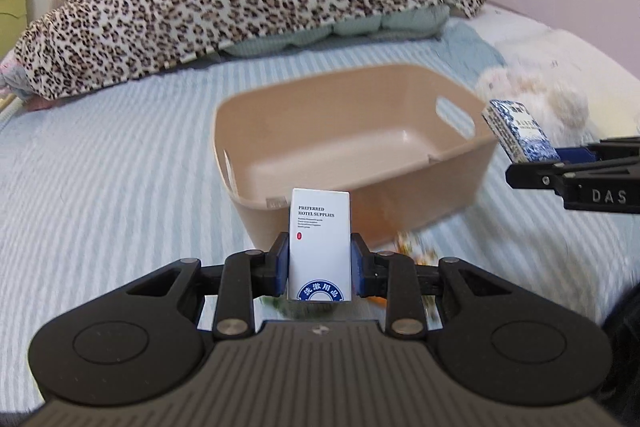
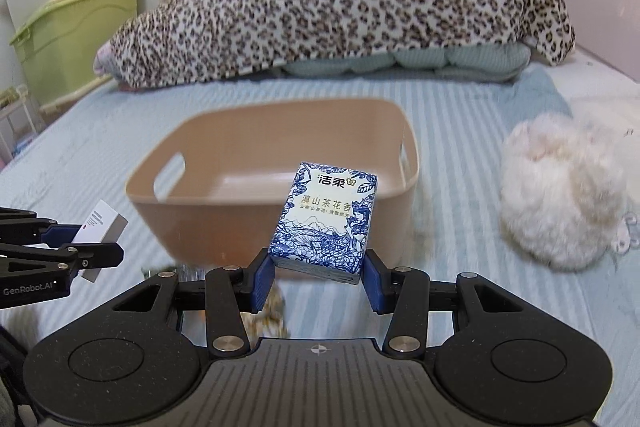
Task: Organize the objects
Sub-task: 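Carry both items over the basket and open both tools to release them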
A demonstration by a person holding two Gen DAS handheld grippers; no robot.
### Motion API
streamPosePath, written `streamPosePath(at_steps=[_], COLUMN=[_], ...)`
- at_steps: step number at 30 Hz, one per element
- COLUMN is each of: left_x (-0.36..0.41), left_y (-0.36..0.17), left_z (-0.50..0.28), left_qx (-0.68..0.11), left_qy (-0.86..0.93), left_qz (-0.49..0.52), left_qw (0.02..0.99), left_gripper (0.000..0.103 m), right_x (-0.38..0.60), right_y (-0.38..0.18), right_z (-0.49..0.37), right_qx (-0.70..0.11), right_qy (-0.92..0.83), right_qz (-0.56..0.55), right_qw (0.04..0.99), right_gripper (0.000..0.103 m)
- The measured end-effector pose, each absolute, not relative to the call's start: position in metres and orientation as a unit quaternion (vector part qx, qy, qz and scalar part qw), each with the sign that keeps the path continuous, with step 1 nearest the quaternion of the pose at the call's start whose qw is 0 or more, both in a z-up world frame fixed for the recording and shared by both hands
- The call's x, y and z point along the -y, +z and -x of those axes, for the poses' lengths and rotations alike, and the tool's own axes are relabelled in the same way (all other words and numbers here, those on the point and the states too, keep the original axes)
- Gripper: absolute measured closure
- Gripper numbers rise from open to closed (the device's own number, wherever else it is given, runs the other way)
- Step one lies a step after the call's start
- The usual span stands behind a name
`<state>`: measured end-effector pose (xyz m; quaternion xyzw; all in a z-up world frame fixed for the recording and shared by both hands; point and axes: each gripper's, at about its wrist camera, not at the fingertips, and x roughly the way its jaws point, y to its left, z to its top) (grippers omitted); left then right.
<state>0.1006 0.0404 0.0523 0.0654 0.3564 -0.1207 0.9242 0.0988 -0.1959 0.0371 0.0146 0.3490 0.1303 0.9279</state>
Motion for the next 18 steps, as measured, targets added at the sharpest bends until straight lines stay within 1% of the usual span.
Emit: streamPosePath(at_steps=[5,8,18], left_x=[-0.034,-0.027,-0.006], left_y=[0.067,0.067,0.039], left_z=[-0.128,-0.147,-0.206], left_qx=[-0.339,-0.345,-0.366], left_qy=[-0.113,-0.112,-0.087], left_qz=[-0.054,-0.053,-0.076], left_qw=[0.932,0.93,0.923], left_gripper=[0.071,0.071,0.071], right_x=[0.192,0.187,0.166], right_y=[0.049,0.051,0.034], right_z=[-0.117,-0.129,-0.175], right_qx=[-0.331,-0.326,-0.34], right_qy=[0.13,0.132,0.13], right_qz=[-0.013,-0.008,0.024], right_qw=[0.935,0.936,0.931], right_gripper=[0.059,0.059,0.059])
